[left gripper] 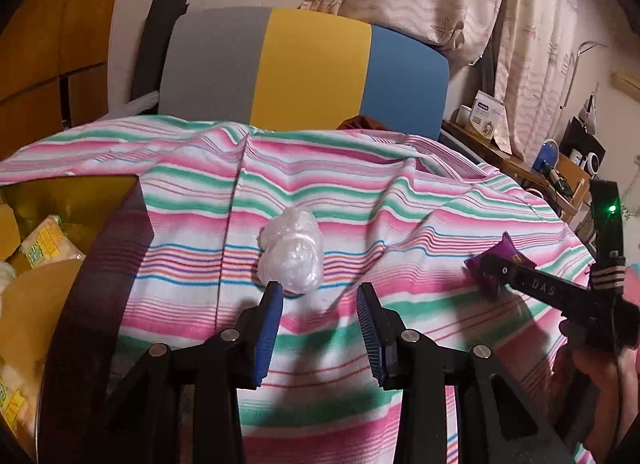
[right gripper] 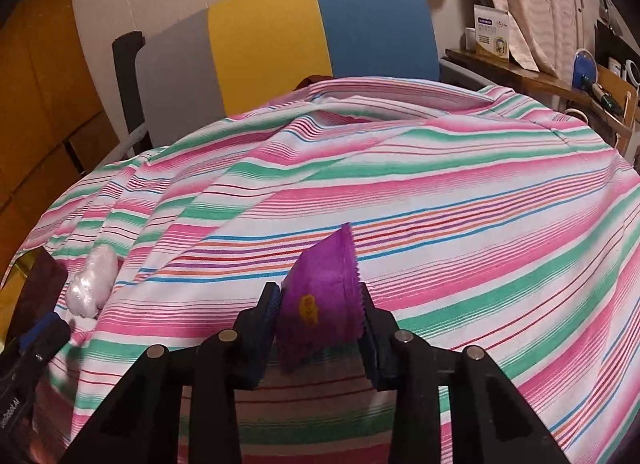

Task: Organize objects
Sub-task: 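Carry the bubble-wrapped bundle into the gold tray and release it with the left tool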

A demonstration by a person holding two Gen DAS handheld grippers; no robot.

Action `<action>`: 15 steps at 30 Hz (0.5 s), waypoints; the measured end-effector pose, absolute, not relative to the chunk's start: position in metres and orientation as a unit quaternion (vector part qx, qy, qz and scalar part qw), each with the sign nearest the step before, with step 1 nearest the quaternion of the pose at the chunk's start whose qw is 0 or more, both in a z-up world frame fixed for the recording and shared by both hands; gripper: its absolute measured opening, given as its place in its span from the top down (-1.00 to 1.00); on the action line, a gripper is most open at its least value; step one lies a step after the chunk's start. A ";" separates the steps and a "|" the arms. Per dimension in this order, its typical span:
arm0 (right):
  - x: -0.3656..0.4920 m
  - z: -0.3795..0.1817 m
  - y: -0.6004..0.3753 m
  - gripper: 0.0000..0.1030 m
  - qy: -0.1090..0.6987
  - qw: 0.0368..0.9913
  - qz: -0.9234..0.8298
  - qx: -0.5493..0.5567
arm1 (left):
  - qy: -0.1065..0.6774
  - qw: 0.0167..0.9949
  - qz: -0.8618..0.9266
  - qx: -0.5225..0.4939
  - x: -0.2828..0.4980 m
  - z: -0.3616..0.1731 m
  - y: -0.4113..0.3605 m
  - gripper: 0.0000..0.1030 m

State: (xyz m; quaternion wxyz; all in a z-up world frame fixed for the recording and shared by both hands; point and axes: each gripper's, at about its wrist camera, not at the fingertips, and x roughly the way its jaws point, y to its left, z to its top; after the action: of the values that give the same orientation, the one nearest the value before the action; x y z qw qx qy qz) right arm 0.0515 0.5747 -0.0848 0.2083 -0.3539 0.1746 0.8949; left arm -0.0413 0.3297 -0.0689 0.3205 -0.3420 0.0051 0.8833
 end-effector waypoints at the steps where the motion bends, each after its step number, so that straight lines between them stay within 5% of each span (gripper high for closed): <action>1: 0.054 -0.082 0.572 0.32 0.176 0.206 0.897 -0.350 | 0.001 0.319 0.882 -0.348 -0.043 -0.070 0.328 0.24; 3: 0.060 -0.079 0.565 0.32 0.183 0.206 0.898 -0.342 | -0.013 0.315 0.877 -0.362 -0.050 -0.074 0.324 0.24; 7: 0.076 -0.074 0.540 0.32 0.197 0.197 0.905 -0.321 | -0.026 0.310 0.864 -0.396 -0.062 -0.080 0.328 -0.21; 10: 0.083 -0.069 0.521 0.32 0.197 0.191 0.912 -0.305 | -0.039 0.301 0.870 -0.389 -0.071 -0.074 0.334 -0.36; 14: 0.085 -0.066 0.504 0.32 0.168 0.195 0.921 -0.292 | -0.003 0.300 0.873 -0.384 -0.093 -0.071 0.356 -0.29; 15: 0.084 -0.066 0.502 0.32 0.161 0.198 0.922 -0.290 | -0.004 0.302 0.868 -0.395 -0.100 -0.075 0.358 -0.02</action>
State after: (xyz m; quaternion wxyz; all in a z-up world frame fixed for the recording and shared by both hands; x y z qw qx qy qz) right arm 0.0844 0.5016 -0.0660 0.1980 -0.2904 0.1611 0.9222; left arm -0.0999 0.3585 -0.0748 0.3022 -0.3950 -0.0039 0.8676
